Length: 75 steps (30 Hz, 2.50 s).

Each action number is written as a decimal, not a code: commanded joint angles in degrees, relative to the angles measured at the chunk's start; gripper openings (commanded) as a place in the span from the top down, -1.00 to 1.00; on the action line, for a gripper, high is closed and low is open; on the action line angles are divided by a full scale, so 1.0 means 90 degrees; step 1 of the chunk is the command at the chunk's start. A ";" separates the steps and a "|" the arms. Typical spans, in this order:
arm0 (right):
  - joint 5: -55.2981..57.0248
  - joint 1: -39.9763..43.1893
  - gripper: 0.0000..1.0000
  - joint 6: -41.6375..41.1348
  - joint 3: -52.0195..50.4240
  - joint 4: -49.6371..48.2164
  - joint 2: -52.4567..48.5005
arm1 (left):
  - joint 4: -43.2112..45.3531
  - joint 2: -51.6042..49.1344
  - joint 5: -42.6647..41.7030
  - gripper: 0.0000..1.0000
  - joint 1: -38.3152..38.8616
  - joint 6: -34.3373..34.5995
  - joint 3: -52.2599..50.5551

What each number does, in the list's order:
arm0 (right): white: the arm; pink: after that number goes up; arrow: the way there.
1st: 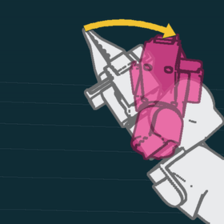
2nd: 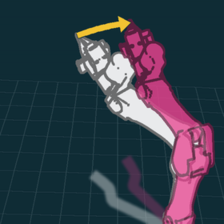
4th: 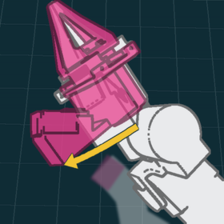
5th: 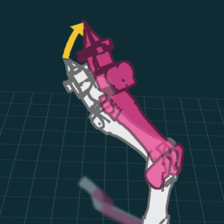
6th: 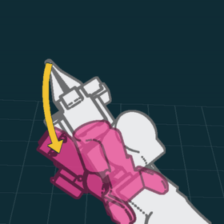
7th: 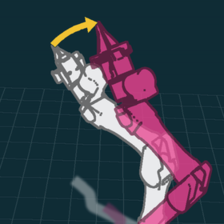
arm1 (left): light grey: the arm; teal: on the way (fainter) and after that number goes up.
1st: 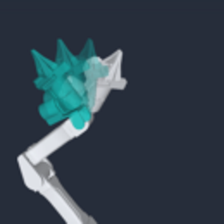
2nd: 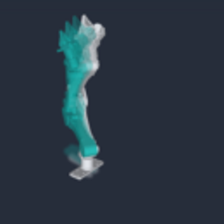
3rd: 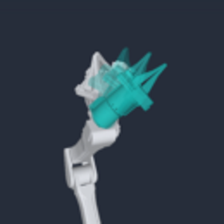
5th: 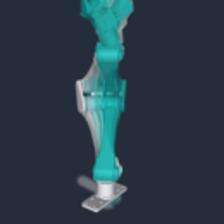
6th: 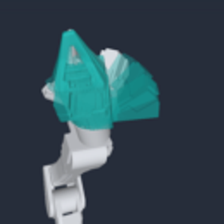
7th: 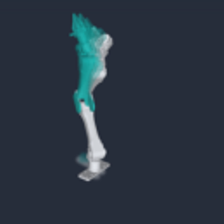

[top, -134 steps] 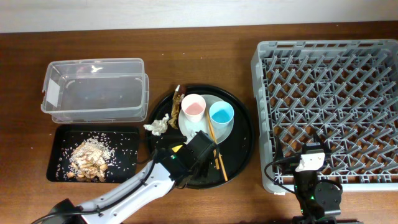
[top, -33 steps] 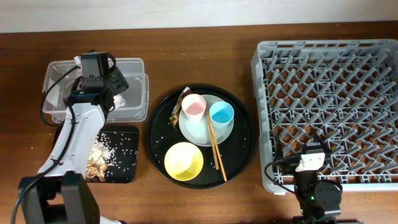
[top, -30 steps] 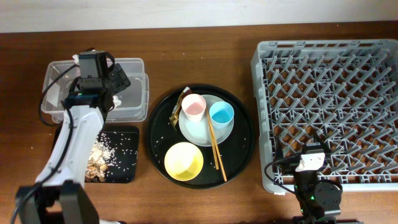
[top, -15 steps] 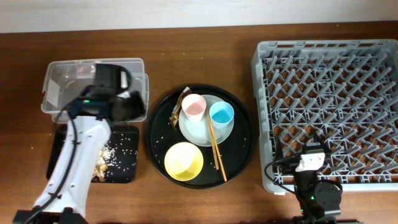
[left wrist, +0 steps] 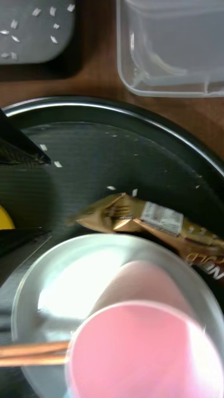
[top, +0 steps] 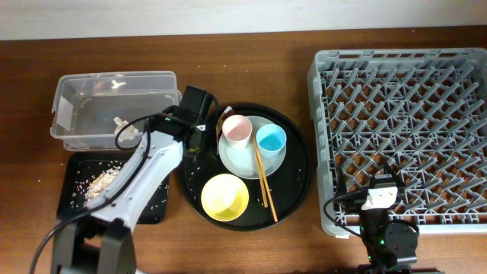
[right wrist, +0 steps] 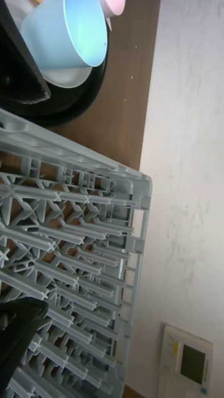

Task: Sort waste into correct bins and load items into the dishwasher rack
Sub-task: 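Grasp the gold snack wrapper on the round tray with the left gripper, then drop the gold wrapper into the clear plastic box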

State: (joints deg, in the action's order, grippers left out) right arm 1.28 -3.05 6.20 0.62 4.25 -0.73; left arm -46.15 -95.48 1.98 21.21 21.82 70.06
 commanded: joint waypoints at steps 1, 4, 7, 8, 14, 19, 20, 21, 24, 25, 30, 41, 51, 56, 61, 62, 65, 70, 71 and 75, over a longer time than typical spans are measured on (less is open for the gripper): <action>0.0080 -0.0041 -0.97 -0.0032 -0.0034 0.0032 0.0036 | 0.0236 -0.0406 0.0063 0.37 0.0002 -0.0192 0.0005; 0.0080 -0.0041 -0.97 -0.0032 -0.0034 0.0032 0.0036 | 0.0466 -0.0665 -0.0325 0.37 0.0002 -0.0641 0.0005; 0.0080 -0.0041 -0.97 -0.0032 -0.0034 0.0032 0.0036 | 0.0658 -0.0862 -0.0342 0.36 0.0000 -0.0707 0.0005; 0.0080 -0.0041 -0.97 -0.0032 -0.0034 0.0032 0.0034 | 0.0719 -0.0928 -0.0345 0.36 0.0002 -0.0704 0.0005; 0.0080 -0.0041 -0.97 -0.0032 -0.0034 0.0034 0.0036 | 0.0816 -0.1195 -0.0367 0.36 0.0002 -0.0702 -0.0007; 0.0080 -0.0041 -0.97 -0.0032 -0.0034 0.0032 0.0034 | 0.0816 -0.1294 -0.0362 0.53 0.0002 -0.0702 -0.0017; 0.0080 -0.0041 -0.97 -0.0032 -0.0034 0.0032 0.0034 | 0.0816 -0.1294 -0.0362 0.63 0.0002 -0.0702 -0.0017; 0.0080 -0.0041 -0.97 -0.0032 -0.0034 0.0032 0.0034 | 0.0816 -0.1292 -0.0359 0.74 0.0000 -0.0704 -0.0017; 0.0080 -0.0041 -0.97 -0.0032 -0.0034 0.0034 0.0036 | 0.0814 -0.1280 -0.0359 0.88 0.0000 -0.0704 -0.0017; 0.0080 -0.0041 -0.97 -0.0032 -0.0034 0.0032 0.0036 | 0.0816 -0.1256 -0.0359 0.94 0.0000 -0.0702 -0.0017; 0.0080 -0.0041 -0.97 -0.0032 -0.0034 0.0032 0.0034 | 0.0736 -0.0804 -0.0221 1.00 0.0000 -0.0704 -0.0015; 0.0080 -0.0041 -0.97 -0.0032 -0.0034 0.0032 0.0034 | 0.0678 0.1069 0.1239 0.99 -0.0393 -0.0517 0.0012; 0.0080 -0.0041 -0.97 -0.0034 -0.0034 0.0032 0.0036 | 0.0746 0.0967 0.1190 0.99 -0.2154 -0.0478 0.0012; 0.0080 -0.0041 -0.97 -0.0032 -0.0034 0.0032 0.0034 | 0.0804 0.0585 0.0879 0.99 -0.2460 -0.0333 0.0012; 0.0080 -0.0041 -0.97 -0.0032 -0.0034 0.0032 0.0036 | 0.1311 0.0168 0.0879 0.99 -0.2460 -0.0160 0.0012; 0.0080 -0.0041 -0.96 -0.0032 -0.0034 0.0032 0.0034 | 0.1372 0.0109 0.0884 0.96 -0.2460 -0.0053 0.0012; 0.0080 -0.0041 -0.97 -0.0032 -0.0034 0.0032 0.0036 | 0.1462 0.0032 0.0882 0.81 -0.2460 0.0194 0.0012; 0.0078 -0.0041 -0.97 -0.0032 -0.0034 0.0032 0.0034 | 0.1513 0.0032 0.0882 -0.05 -0.2460 0.0194 0.0012; 0.0080 -0.0041 -0.97 -0.0032 -0.0034 0.0032 0.0036 | 0.1515 0.0032 0.0879 -0.14 -0.2460 0.0192 0.0012; 0.0080 -0.0041 -0.97 -0.0032 -0.0034 0.0032 0.0036 | 0.1608 0.0070 0.0874 -0.15 -0.2460 0.0192 0.0053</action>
State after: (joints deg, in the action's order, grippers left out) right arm 1.28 -3.05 6.22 0.62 4.25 -0.73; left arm -32.60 -94.76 10.28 -0.78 23.18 70.08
